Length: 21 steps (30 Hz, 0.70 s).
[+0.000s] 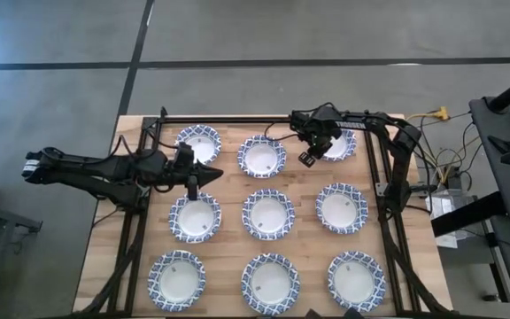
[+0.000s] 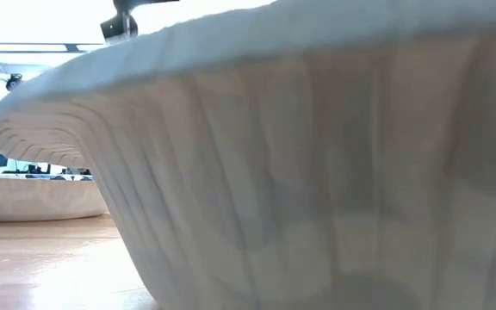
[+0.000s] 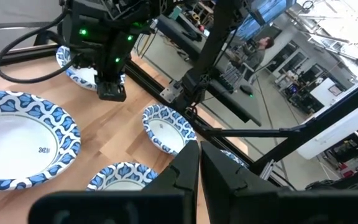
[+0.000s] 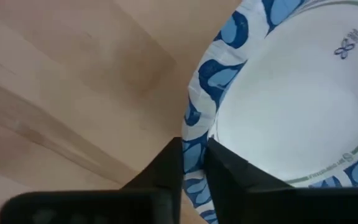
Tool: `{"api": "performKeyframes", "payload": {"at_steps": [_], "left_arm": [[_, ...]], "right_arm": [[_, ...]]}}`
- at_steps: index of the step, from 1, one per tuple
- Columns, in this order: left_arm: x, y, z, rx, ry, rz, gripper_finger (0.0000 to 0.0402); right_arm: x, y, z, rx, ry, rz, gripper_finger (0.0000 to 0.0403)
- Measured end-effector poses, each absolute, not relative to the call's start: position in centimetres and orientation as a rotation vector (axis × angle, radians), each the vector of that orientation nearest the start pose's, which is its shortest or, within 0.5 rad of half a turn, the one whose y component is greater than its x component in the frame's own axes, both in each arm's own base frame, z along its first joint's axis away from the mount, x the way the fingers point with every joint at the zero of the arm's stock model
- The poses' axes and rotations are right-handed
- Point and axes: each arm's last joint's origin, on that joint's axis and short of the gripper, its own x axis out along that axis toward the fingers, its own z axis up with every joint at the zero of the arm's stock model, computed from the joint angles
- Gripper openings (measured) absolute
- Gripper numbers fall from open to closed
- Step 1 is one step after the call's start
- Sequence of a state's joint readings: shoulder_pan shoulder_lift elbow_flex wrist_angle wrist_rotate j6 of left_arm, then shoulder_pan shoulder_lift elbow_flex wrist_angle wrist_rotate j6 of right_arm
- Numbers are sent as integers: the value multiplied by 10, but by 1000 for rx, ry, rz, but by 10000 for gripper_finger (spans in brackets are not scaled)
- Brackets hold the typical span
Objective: Nest bowls inside each other
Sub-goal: Stack the white patterned bowl on top of the other white patterned bowl
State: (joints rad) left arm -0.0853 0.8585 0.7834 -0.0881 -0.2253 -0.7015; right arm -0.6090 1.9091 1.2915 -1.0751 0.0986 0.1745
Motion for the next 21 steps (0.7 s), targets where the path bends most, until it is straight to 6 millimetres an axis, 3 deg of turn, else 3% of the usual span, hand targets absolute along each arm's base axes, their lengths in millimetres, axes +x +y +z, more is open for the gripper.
{"api": "performKeyframes", "payload": {"at_steps": [5, 12, 17, 21], "left_arm": [[191, -10, 329, -673, 105, 190, 0], [190, -10, 329, -673, 104, 190, 0], [191, -10, 329, -672, 106, 191, 0], [192, -10, 328, -671, 109, 192, 0]], "right_arm": [[267, -190, 170, 561, 1616, -676, 17], [262, -180, 194, 569, 1575, -645, 14], [257, -162, 226, 583, 1473, -570, 13], [254, -136, 260, 586, 1335, -456, 13]]}}
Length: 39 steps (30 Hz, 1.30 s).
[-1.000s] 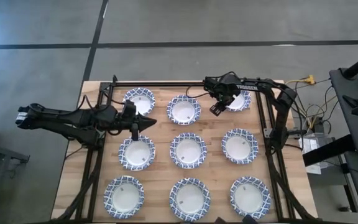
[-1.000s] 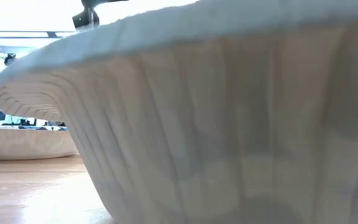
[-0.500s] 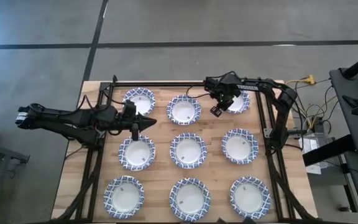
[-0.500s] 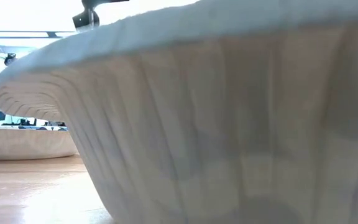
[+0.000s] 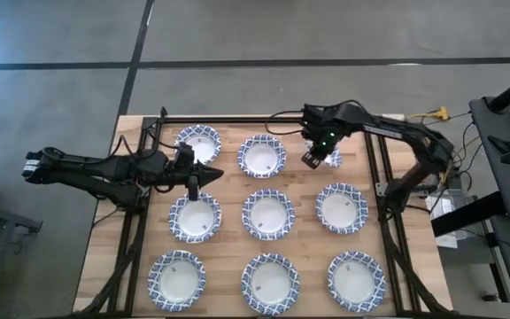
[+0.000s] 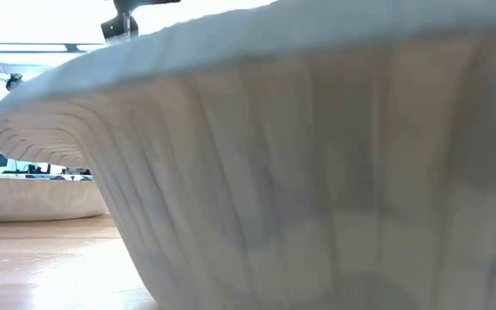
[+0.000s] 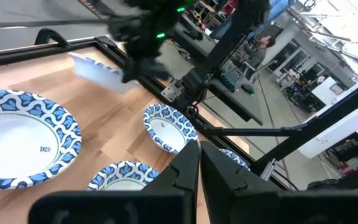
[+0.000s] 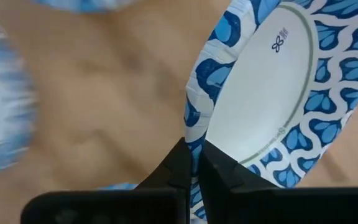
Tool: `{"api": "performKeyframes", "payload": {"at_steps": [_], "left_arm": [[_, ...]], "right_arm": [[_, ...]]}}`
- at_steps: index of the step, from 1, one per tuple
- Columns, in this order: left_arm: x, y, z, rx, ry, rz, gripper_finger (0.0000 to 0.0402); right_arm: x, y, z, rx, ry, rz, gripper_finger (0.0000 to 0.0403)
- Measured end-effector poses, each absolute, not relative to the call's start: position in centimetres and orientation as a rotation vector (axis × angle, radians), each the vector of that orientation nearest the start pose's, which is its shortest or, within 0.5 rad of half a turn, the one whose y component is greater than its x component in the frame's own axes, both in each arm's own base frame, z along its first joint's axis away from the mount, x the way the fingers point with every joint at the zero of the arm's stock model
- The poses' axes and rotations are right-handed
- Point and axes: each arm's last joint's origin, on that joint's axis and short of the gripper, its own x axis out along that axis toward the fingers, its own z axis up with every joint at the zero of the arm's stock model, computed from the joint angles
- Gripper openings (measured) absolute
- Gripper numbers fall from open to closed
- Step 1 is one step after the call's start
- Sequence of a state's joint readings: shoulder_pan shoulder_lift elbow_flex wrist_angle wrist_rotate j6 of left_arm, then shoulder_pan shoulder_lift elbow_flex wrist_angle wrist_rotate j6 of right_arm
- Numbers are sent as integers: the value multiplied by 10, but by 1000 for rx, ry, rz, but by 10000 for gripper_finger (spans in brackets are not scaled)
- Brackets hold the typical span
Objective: Nest bowls inside each other
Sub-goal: Stack the white patterned bowl on top of the other white patterned bowl
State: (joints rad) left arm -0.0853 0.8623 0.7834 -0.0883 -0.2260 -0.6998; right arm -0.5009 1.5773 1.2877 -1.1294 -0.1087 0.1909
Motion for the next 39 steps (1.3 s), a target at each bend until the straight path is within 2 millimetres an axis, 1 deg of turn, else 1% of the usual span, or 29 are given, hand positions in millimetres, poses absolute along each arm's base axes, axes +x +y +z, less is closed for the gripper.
{"api": "performKeyframes", "payload": {"at_steps": [5, 7, 9, 11, 14, 16, 18, 20, 22, 25, 28, 30, 33, 36, 39], "left_arm": [[193, -10, 327, -661, 118, 195, 0], [193, -10, 327, -659, 119, 195, 0], [194, -10, 326, -629, 126, 195, 0], [194, -10, 325, -594, 133, 194, 0], [194, -10, 325, -547, 138, 192, 0], [193, -10, 326, -524, 137, 189, 0], [190, -10, 327, -512, 140, 188, 0], [185, -9, 328, -512, 141, 185, 0], [178, -9, 330, -512, 145, 182, 0], [166, -8, 332, -510, 156, 183, 0], [156, -7, 333, -510, 160, 184, 0], [149, -6, 334, -509, 167, 186, 0], [141, -6, 336, -512, 157, 182, 0], [133, -5, 336, -534, 159, 183, 0], [127, -5, 336, -535, 169, 185, 0]], "right_arm": [[254, -87, 304, 474, 1114, -272, 12], [255, -63, 320, 403, 1003, -179, 12], [256, -36, 335, 318, 864, -33, 12], [257, -8, 346, 227, 724, 100, 13], [259, 31, 349, 75, 586, 287, 13], [261, 52, 342, -37, 568, 383, 13], [264, 67, 333, -96, 597, 421, 13], [271, 80, 322, -140, 639, 395, 13], [280, 91, 315, -219, 666, 355, 13], [298, 104, 308, -421, 686, 292, 13], [316, 111, 292, -627, 782, 222, 13], [325, 114, 276, -726, 884, 236, 13], [334, 119, 252, -810, 1022, 273, 13], [340, 124, 230, -901, 1114, 227, 13], [345, 127, 218, -960, 1140, 164, 13]]}}
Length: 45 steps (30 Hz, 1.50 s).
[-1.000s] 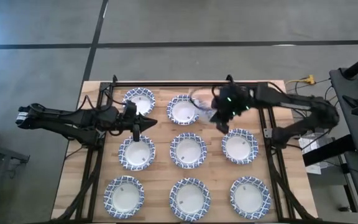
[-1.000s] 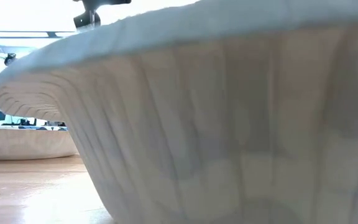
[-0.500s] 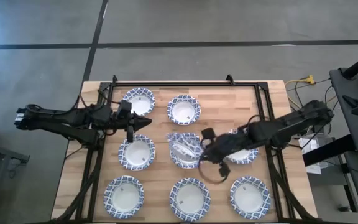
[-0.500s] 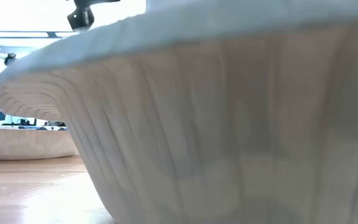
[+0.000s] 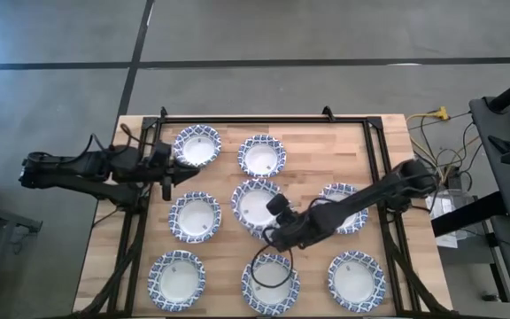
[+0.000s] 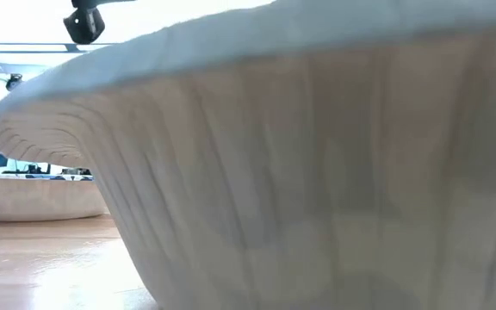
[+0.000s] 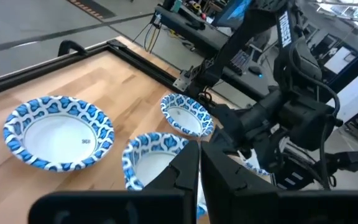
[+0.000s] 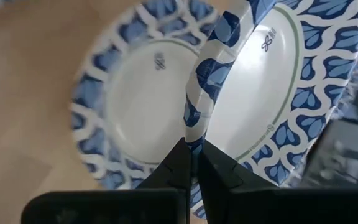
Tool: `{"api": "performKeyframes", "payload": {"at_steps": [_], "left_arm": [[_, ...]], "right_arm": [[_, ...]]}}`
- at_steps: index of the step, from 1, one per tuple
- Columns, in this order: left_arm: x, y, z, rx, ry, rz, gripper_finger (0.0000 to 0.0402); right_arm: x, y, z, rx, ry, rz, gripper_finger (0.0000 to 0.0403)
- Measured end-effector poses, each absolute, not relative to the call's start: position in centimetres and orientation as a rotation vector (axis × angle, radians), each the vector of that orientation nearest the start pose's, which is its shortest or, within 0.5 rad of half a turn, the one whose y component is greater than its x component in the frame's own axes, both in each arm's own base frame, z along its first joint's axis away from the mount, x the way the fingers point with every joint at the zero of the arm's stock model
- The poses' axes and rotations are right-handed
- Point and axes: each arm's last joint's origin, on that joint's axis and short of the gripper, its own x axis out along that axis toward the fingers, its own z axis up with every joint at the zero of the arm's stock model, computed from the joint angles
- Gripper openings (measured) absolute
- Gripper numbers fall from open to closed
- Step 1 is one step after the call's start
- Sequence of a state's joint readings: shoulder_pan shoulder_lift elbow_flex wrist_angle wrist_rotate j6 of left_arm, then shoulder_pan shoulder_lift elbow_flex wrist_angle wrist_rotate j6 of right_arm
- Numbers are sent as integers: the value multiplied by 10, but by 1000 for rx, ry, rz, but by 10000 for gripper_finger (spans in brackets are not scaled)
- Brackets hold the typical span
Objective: Nest bowls inside each other
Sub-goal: Stack the white patterned bowl on top of the other white patterned bowl
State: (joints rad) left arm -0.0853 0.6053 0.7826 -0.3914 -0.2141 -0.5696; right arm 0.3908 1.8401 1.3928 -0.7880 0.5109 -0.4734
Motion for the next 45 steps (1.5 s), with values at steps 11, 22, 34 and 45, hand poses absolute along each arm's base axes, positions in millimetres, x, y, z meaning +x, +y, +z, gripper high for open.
{"api": "performKeyframes", "payload": {"at_steps": [11, 22, 34, 45], "left_arm": [[119, -4, 331, -525, 219, 193, 0], [118, -4, 325, -507, 278, 208, 0], [120, -4, 324, -482, 291, 208, 0], [121, -4, 323, -481, 294, 209, 0]], "right_arm": [[344, 134, 199, -881, 1219, 97, 13], [340, 144, 192, -823, 1227, 185, 13], [340, 137, 183, -593, 1274, 270, 23], [344, 130, 191, -523, 1254, 223, 109]]}}
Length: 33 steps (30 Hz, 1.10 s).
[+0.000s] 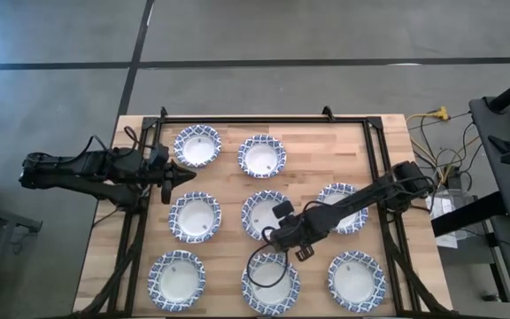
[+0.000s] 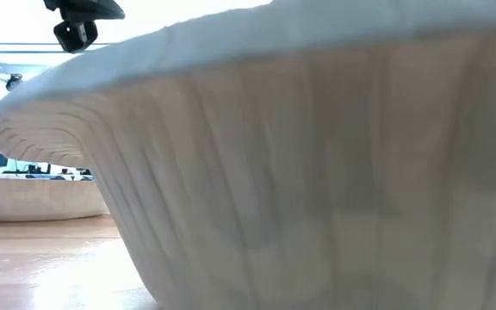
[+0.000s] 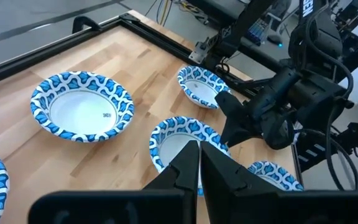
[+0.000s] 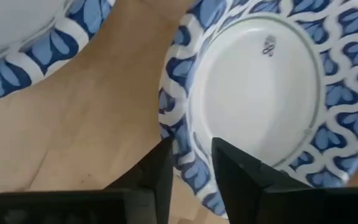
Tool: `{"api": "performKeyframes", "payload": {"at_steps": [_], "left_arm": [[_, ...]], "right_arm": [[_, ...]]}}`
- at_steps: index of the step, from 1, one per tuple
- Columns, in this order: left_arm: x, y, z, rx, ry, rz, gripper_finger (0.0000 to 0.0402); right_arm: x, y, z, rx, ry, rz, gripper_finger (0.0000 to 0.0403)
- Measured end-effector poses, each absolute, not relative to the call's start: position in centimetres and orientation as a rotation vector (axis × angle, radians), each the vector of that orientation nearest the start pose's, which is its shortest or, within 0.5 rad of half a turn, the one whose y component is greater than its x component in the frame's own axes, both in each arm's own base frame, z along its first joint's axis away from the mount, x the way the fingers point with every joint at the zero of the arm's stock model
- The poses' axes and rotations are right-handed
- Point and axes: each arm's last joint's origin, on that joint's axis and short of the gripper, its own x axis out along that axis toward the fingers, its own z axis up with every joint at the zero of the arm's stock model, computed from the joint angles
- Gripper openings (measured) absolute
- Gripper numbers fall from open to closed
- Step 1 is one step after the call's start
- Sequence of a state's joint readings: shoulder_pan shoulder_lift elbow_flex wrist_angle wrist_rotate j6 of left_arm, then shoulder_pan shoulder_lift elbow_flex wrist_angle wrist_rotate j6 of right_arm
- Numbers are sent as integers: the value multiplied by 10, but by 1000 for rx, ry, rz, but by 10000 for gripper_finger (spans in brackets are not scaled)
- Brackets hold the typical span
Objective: Nest bowls inside each other
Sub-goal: Stack the white patterned bowl on top of the other white patterned bowl
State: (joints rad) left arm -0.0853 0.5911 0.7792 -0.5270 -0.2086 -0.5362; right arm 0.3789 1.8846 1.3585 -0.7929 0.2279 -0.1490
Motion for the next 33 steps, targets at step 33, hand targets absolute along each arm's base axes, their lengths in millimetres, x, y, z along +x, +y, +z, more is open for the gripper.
{"api": "performKeyframes", "payload": {"at_steps": [33], "left_arm": [[144, -6, 311, -458, 405, 238, 0]], "right_arm": [[207, 56, 197, 874, 1338, -430, 116]]}}
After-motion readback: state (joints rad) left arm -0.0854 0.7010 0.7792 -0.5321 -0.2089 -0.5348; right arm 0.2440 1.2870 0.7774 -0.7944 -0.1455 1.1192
